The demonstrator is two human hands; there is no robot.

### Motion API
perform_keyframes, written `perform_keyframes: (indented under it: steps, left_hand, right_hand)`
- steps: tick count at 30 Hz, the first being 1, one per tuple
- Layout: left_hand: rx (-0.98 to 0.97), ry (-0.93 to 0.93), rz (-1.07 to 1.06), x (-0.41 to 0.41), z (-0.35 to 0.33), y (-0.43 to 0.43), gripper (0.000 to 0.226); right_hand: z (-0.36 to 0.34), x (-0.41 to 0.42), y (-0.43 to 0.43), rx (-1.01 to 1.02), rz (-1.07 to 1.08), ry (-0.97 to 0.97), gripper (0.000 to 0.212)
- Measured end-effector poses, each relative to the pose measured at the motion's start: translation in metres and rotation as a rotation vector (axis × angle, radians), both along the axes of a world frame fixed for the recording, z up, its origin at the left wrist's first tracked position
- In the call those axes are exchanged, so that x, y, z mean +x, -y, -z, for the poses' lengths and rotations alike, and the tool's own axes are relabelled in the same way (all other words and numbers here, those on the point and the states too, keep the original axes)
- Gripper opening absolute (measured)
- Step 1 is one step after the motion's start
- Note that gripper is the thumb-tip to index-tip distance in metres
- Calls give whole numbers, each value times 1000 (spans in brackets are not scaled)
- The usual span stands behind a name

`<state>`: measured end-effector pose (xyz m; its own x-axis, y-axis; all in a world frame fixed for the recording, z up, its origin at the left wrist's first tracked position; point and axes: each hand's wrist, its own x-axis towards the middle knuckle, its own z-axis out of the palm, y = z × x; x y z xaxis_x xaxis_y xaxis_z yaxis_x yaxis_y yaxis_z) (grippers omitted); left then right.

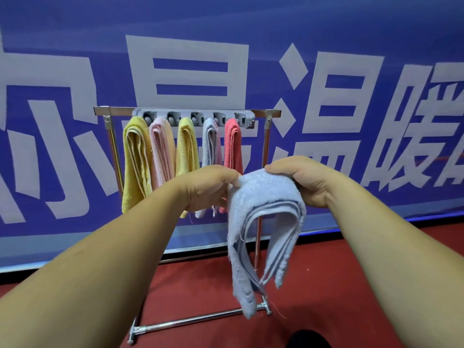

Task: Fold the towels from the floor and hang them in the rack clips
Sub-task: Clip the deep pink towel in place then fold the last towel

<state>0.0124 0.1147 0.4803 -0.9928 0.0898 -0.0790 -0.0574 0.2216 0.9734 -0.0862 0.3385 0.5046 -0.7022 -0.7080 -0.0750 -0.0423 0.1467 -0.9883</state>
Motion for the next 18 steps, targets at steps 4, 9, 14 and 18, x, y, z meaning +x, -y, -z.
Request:
perform_keyframes:
  steps: [4,9,14,18]
  left_hand:
    - [-16,-6,37,-11,-5,-7,12]
    - [-45,-37,-26,-30,-20,-8,20]
    - [-228,-57,-72,-65,-29,-16,16]
    - [-653,-293,-237,-104,-41,-14,6]
  right_hand:
    - [-7,-7,-3,-28,39,-39,30]
    - [-18,-24,-6,-92,112,-85,13]
    - [-29,-56,2,-81,177,-165,18]
    - [-38,-91,11,-121,255,-288,18]
